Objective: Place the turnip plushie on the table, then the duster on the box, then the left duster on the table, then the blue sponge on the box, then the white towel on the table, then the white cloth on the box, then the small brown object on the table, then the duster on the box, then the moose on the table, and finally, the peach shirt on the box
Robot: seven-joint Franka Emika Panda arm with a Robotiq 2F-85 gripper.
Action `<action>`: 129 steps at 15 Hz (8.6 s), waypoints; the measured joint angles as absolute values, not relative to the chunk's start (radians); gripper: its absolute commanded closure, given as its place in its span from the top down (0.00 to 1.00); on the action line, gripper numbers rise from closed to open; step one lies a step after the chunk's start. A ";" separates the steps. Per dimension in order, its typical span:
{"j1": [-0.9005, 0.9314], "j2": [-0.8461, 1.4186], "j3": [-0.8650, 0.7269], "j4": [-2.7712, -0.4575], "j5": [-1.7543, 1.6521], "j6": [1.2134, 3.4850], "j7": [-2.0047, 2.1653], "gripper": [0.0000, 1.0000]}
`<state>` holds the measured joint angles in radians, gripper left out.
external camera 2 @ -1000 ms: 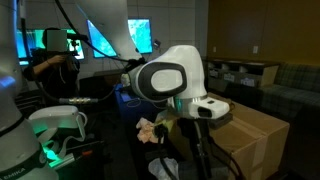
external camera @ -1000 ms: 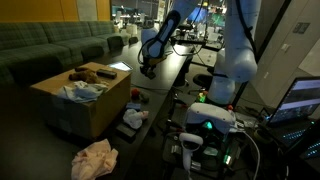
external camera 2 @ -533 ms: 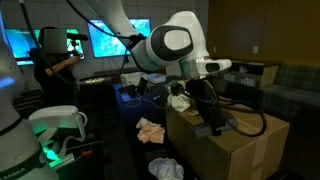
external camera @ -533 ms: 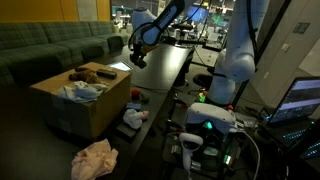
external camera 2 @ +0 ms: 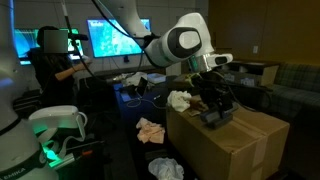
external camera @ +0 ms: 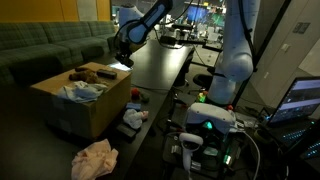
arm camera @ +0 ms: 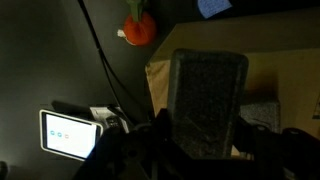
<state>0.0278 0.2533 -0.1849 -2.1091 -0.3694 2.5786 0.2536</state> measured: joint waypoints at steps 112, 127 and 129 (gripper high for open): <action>-0.163 0.237 -0.181 -2.488 -0.234 2.613 -0.214 0.08; -0.250 0.772 -0.182 -2.145 -0.224 2.690 -0.213 0.08; -0.254 0.807 -0.182 -2.108 -0.223 2.690 -0.213 0.08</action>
